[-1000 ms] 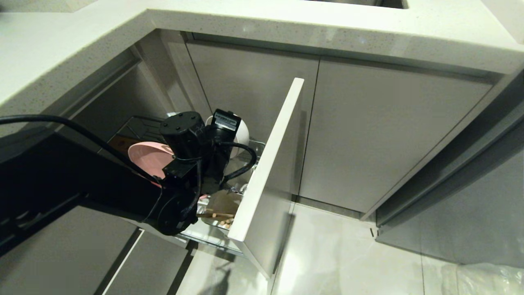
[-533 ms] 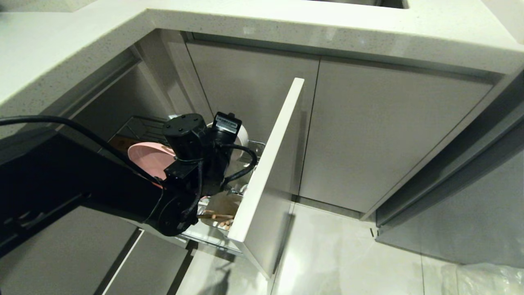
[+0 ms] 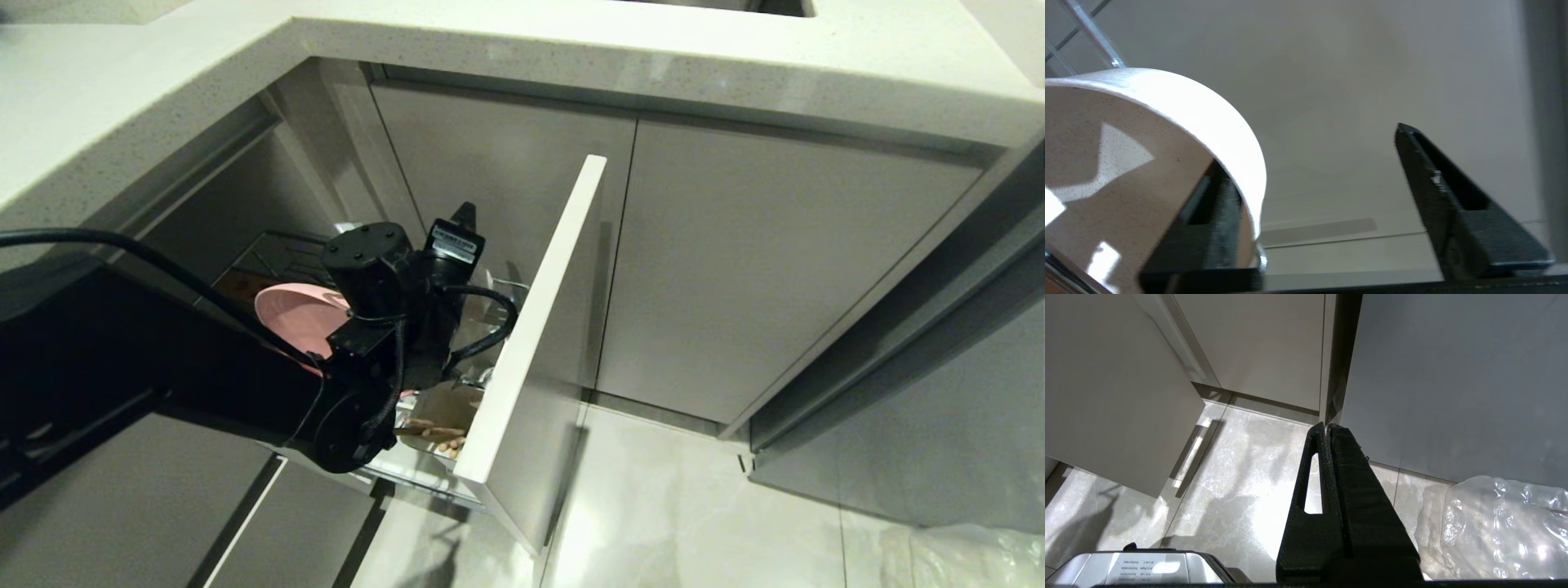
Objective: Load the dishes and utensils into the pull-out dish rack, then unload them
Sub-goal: Pick up the bowl and place it in the cupboard, then take the plate out of the cupboard
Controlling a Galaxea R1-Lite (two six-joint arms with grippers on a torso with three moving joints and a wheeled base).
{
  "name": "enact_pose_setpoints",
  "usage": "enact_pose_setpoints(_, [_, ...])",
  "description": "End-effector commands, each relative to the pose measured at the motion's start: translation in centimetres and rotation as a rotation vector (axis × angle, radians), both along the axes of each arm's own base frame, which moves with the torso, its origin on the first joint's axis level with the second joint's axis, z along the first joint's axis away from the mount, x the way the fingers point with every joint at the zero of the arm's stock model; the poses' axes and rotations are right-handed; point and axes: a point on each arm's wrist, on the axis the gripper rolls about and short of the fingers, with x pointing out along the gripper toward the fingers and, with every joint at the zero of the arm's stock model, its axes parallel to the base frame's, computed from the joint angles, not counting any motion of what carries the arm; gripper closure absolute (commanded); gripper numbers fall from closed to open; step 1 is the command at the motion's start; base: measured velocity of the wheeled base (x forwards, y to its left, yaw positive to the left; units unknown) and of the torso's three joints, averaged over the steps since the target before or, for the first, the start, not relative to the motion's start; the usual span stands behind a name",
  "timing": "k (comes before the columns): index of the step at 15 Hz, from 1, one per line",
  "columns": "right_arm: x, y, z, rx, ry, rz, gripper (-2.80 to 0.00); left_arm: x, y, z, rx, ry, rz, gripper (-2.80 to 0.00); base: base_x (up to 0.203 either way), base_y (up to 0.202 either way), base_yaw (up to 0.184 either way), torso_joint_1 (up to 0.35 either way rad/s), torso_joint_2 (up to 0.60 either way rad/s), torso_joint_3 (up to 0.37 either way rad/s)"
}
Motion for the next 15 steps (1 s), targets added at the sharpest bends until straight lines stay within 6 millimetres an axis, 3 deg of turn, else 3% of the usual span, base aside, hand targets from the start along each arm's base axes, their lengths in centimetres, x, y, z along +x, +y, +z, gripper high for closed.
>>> enact_pose_setpoints(1, [0.0,0.0,0.0,0.000,0.000,0.000,0.00,-0.6,0.0,1.0,-0.014,-0.023,0.001,-2.80,0.000,0.000,0.000,0.000,0.00,0.000])
enact_pose_setpoints(5, [0.0,0.0,0.0,0.000,0.000,0.000,0.00,-2.3,0.1,2.4,0.017,0.018,-0.002,-2.80,0.000,0.000,0.000,0.000,0.00,0.000])
enact_pose_setpoints(12, [0.0,0.0,0.0,0.000,0.000,0.000,0.00,-6.9,1.6,6.6,0.058,0.090,0.005,-2.80,0.000,0.000,0.000,0.000,0.00,0.000])
enact_pose_setpoints(15, [0.0,0.0,0.0,0.000,0.000,0.000,0.00,-7.6,2.1,6.9,0.060,0.097,0.020,-2.80,0.000,0.000,0.000,0.000,0.00,0.000])
